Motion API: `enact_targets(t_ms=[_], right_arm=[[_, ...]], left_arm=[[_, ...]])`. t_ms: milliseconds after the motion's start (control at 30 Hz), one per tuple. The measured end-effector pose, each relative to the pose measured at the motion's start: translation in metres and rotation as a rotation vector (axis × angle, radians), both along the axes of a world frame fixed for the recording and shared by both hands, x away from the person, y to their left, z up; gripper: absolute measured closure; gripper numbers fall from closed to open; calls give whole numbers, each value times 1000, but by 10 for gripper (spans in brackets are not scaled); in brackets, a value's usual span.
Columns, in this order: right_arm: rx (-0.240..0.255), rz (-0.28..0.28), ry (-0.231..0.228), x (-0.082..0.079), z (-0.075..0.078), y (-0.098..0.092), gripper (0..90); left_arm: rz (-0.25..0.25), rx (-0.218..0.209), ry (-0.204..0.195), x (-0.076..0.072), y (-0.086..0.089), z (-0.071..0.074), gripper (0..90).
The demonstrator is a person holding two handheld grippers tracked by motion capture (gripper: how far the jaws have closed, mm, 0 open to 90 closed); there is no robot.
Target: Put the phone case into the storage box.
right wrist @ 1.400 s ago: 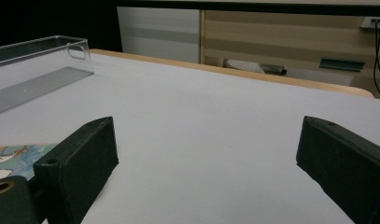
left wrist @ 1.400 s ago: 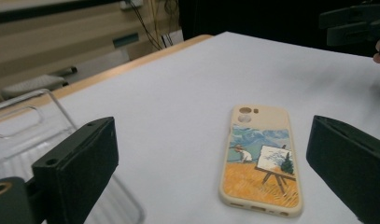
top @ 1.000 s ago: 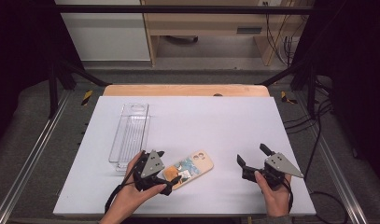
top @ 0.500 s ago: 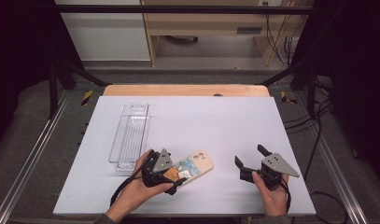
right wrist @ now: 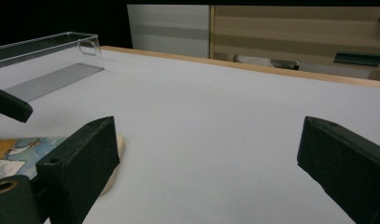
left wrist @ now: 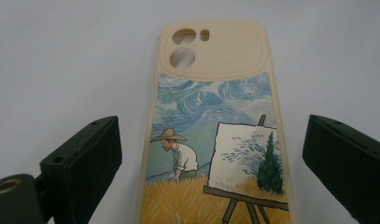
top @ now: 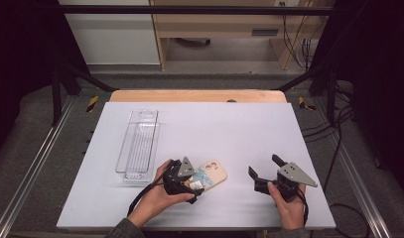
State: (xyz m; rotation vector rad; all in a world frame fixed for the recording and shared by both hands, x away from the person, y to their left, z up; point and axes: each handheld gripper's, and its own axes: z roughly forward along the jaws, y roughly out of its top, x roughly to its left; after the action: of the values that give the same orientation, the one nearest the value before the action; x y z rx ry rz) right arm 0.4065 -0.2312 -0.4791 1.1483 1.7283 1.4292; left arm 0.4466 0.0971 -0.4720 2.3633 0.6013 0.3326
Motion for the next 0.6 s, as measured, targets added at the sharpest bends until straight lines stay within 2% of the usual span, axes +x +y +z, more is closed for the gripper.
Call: enact_targets(t_ms=[100, 167, 600], right_arm=[[4, 0, -3, -1, 1, 0, 54], [6, 1, -2, -1, 0, 0, 54], [10, 8, 3, 0, 0, -1, 53]], left_arm=[[3, 7, 21, 3, -2, -5, 48], [-6, 9, 21, 5, -2, -7, 49], [6, -17, 62, 11, -5, -13, 49]])
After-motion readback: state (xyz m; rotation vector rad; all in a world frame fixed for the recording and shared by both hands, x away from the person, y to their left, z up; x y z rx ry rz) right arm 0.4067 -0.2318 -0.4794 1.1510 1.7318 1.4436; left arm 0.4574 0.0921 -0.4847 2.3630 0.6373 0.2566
